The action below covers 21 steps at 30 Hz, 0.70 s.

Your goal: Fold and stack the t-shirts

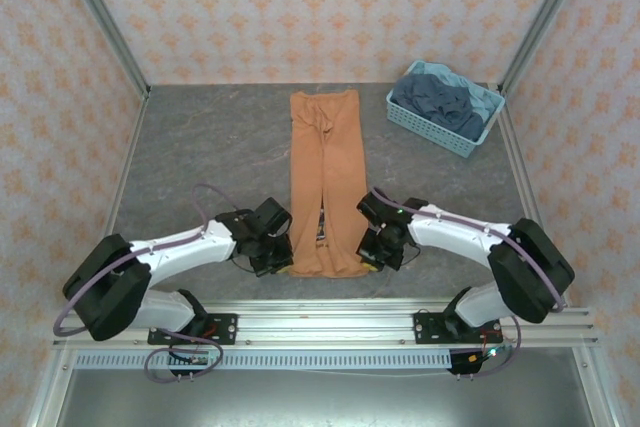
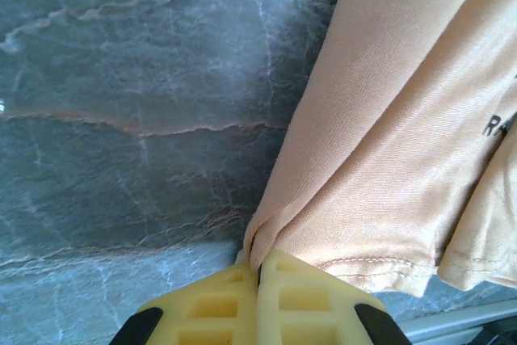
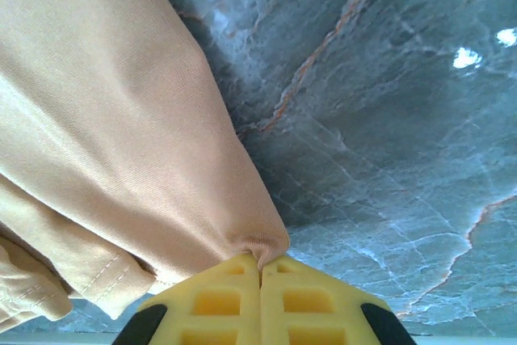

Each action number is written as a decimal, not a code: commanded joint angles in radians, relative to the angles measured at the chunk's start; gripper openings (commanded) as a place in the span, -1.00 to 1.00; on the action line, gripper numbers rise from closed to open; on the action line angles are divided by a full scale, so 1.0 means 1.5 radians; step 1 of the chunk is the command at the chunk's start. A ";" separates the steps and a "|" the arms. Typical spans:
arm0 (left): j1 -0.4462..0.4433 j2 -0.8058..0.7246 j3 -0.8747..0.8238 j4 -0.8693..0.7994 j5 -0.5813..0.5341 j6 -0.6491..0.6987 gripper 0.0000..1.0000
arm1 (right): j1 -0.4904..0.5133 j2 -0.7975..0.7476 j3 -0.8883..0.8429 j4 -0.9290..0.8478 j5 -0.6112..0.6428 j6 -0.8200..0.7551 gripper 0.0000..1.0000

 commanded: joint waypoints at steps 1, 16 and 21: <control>-0.003 -0.019 -0.010 -0.004 -0.004 -0.018 -1.00 | 0.004 -0.020 -0.012 0.001 -0.006 0.049 -1.00; -0.034 0.024 0.018 0.040 0.021 -0.009 -0.85 | 0.015 -0.028 0.000 0.000 -0.003 0.065 -1.00; -0.079 0.098 0.032 0.043 0.040 0.016 -0.30 | 0.017 -0.016 -0.027 0.010 -0.005 0.058 -1.00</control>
